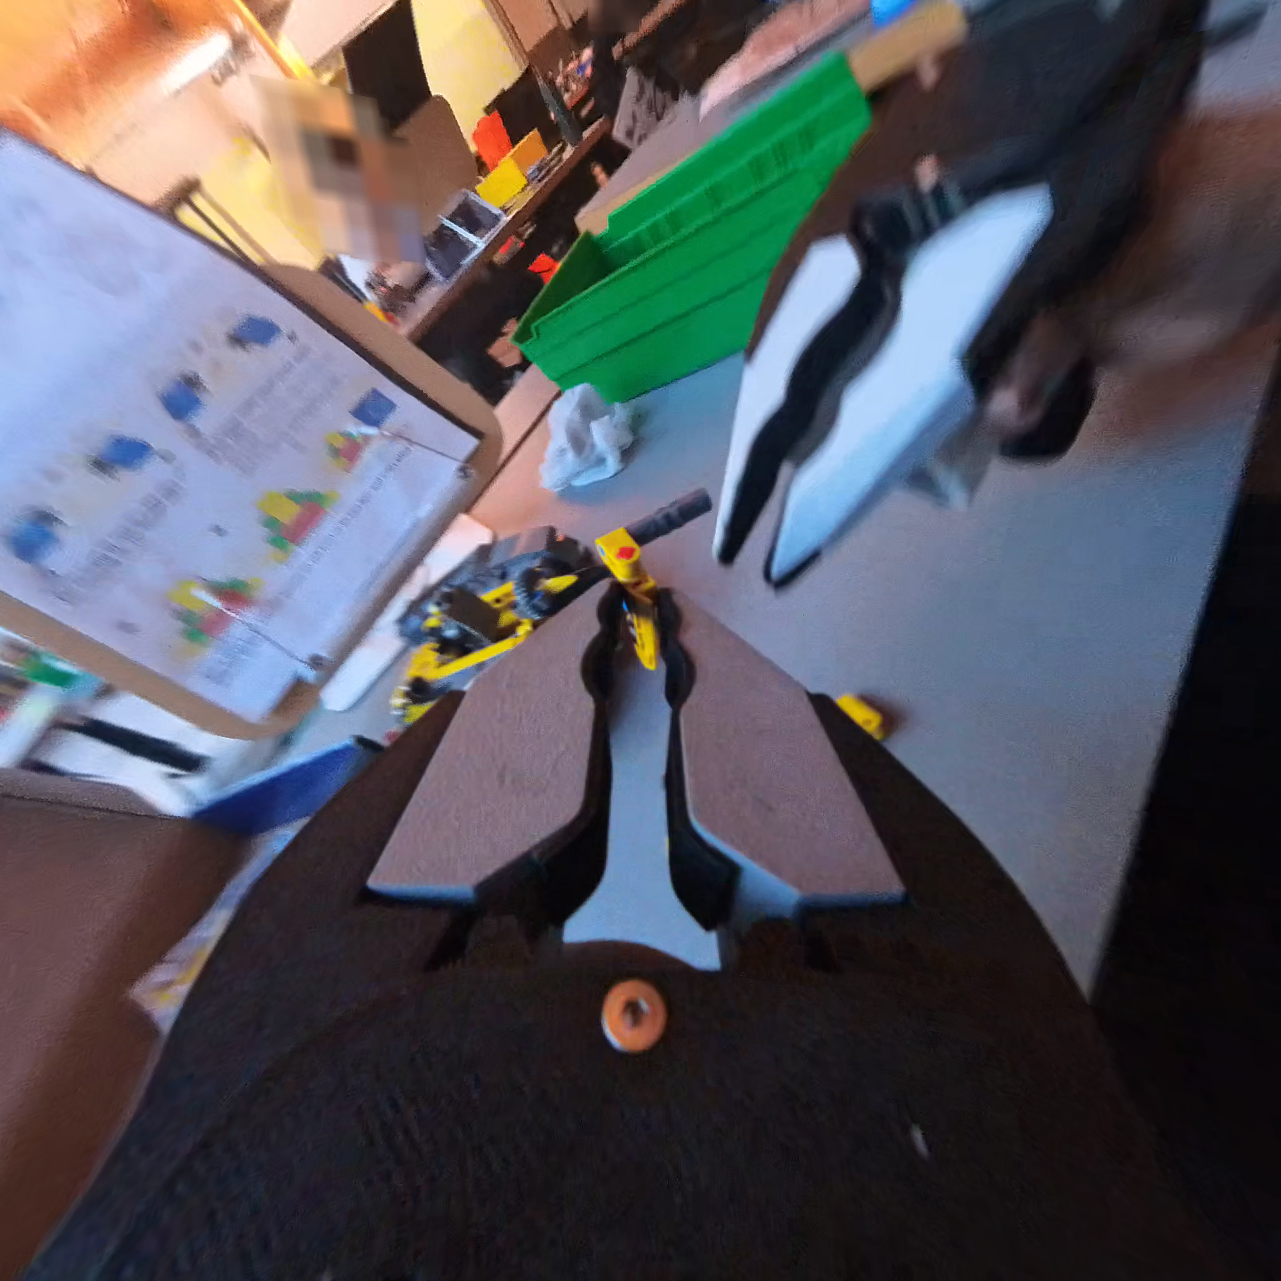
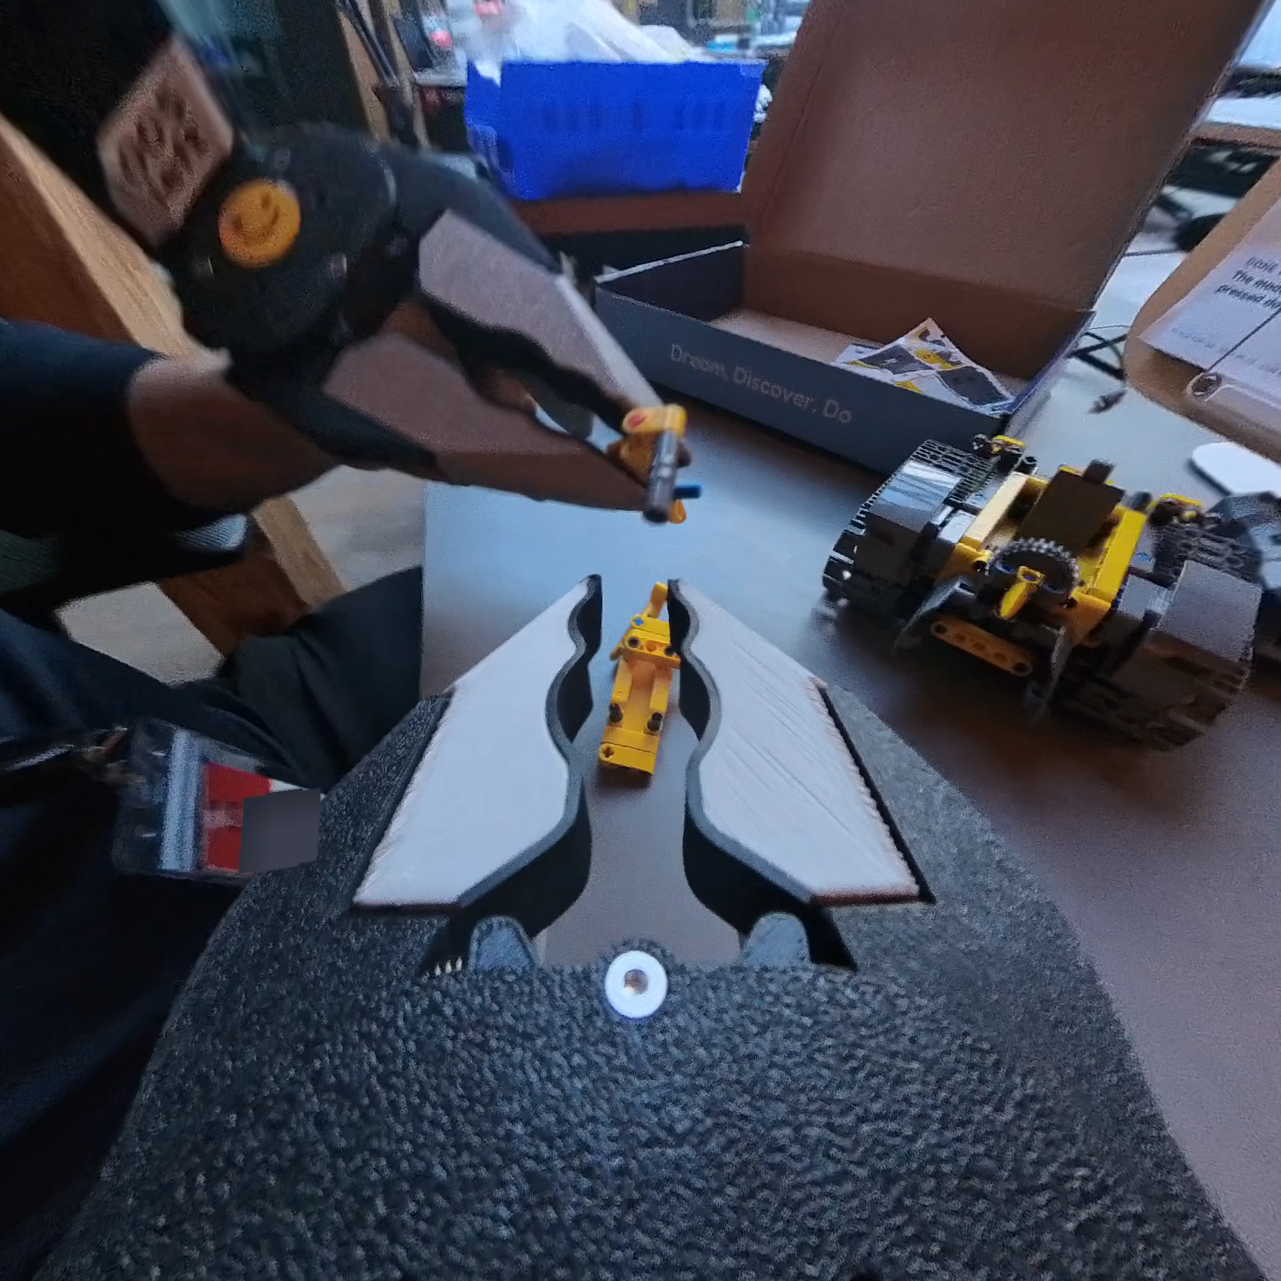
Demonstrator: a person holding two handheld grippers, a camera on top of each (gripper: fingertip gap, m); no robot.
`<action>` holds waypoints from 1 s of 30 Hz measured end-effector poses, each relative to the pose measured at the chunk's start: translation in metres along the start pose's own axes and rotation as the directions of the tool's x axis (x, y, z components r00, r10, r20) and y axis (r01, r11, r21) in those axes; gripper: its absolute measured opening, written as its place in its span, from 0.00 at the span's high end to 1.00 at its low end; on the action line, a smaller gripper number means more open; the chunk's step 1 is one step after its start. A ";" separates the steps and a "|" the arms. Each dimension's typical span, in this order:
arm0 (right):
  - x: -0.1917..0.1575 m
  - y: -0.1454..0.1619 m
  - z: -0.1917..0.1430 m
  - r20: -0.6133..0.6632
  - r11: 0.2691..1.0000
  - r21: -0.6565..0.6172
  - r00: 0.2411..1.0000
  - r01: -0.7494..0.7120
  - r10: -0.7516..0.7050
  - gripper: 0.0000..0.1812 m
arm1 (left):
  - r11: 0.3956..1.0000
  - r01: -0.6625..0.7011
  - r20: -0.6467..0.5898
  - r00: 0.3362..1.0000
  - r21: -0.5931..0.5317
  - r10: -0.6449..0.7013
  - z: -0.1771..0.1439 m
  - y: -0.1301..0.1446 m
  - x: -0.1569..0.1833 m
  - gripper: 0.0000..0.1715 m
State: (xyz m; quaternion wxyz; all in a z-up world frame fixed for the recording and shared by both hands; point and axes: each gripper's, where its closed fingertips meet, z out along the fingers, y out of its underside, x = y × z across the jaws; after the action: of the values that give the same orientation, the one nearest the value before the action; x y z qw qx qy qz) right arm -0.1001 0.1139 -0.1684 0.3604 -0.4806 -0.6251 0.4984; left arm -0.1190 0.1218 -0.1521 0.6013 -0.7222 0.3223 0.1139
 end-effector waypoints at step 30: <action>-0.013 -0.001 0.002 0.069 0.994 -0.061 0.993 -0.087 0.091 0.98 | 0.813 -0.580 0.299 0.768 -0.050 0.567 0.010 -0.001 0.019 0.92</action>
State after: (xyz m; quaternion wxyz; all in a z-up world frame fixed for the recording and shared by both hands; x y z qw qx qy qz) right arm -0.0988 0.1004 -0.1673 0.3011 -0.5000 -0.6296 0.5128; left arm -0.1017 0.1251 -0.1641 0.5957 -0.5495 0.4347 0.3926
